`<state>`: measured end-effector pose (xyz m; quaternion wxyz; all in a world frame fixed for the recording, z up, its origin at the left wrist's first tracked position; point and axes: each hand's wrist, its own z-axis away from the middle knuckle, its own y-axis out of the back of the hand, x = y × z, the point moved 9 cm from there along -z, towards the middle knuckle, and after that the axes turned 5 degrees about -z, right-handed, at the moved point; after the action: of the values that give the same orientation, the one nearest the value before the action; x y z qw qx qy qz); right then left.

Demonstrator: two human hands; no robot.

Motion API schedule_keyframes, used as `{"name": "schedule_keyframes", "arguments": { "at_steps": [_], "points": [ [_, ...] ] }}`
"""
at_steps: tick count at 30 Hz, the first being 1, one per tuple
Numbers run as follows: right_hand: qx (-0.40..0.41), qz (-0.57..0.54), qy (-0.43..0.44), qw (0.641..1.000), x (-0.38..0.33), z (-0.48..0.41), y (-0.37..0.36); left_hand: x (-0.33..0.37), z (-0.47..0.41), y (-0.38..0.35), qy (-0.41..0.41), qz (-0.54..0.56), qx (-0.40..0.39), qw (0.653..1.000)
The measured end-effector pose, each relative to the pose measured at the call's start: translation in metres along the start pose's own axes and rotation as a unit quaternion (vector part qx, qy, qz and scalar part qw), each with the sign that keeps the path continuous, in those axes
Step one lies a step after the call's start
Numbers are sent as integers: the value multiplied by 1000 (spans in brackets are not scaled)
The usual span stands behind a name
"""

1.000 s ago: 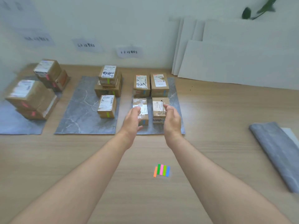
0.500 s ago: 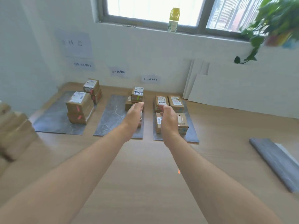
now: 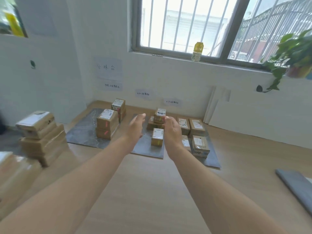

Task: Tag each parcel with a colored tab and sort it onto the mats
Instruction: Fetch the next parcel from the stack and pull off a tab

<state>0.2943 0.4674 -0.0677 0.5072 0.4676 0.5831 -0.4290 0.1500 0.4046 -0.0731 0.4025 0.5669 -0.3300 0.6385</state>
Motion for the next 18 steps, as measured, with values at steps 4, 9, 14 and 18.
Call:
{"name": "schedule_keyframes", "arguments": {
  "at_steps": [4,9,14,18],
  "points": [
    [-22,1,2,1000,-3,4,-13,-2,9,19,0,-9,19,1000],
    [-74,-4,-4,997,8,15,-54,-12,22,60,8,0,67,998],
    [-147,-32,-16,988,27,42,-122,-31,51,128,22,-12,159,987],
    [-198,-29,-26,980,46,70,-185,-54,76,197,46,-18,221,974]
  ]
}}
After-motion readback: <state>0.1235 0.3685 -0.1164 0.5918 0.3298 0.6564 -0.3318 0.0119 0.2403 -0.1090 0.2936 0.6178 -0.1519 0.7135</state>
